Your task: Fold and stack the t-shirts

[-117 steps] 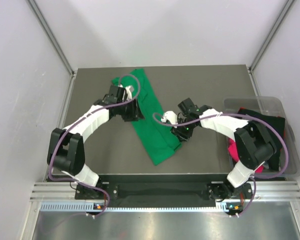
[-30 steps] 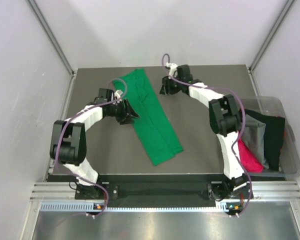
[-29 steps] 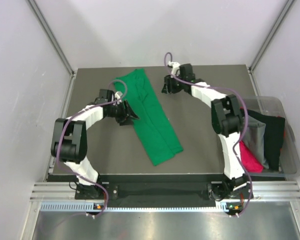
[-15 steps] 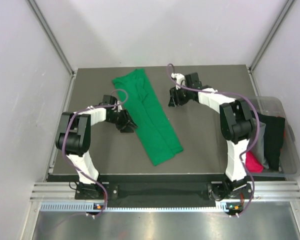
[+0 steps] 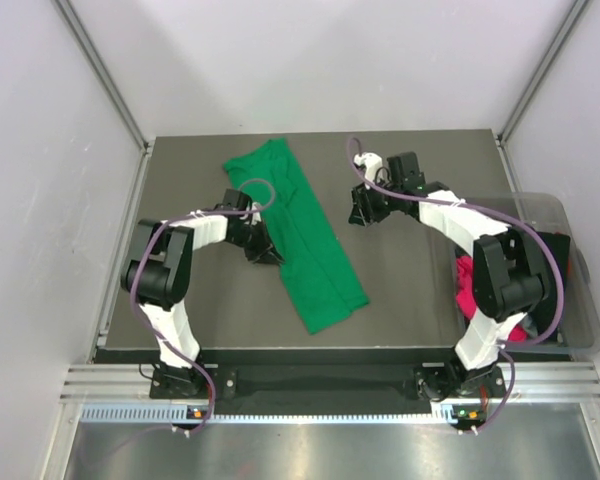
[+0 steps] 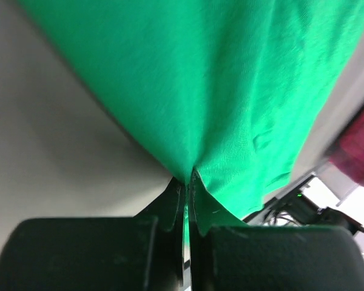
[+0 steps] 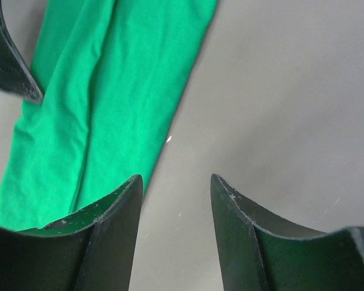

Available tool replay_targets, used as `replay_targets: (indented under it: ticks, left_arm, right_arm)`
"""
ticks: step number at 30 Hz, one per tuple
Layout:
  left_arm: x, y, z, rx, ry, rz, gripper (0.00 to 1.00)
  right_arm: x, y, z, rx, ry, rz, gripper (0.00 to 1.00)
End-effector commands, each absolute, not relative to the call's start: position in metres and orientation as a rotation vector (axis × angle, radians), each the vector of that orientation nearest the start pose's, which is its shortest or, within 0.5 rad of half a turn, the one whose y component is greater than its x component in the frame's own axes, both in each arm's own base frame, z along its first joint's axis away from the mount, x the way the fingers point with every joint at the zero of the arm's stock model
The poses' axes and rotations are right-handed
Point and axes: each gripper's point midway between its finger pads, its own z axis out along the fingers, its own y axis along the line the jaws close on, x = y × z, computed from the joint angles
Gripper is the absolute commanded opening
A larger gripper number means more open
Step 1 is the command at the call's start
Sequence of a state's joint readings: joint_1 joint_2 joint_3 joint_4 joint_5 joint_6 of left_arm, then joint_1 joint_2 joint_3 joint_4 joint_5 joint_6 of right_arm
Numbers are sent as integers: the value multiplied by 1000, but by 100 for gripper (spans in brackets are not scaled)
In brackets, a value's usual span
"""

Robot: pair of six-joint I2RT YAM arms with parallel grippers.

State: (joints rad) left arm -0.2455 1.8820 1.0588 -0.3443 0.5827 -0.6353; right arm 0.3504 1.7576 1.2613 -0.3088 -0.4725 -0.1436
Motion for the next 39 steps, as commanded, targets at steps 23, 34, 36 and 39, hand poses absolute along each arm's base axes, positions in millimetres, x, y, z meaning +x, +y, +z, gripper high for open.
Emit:
replay_targets:
  ticks: [23,34,36,39]
  left_arm:
    - [295,-135,29,-71,2922,-675,20]
    - [334,-113,103,-70,2679,-750,48]
    - [335,-97,111,-125,2632,-760,48]
    - [328,-80,115,-200,2587,-778,48]
  right_arm:
    - [326,263,129,-896,2144,809,51]
    - [387,336,127,-1052,1996,901,45]
    - [409,352,147,-1036,1906,901,45]
    - [434,373,149,-1056,1873,903,45]
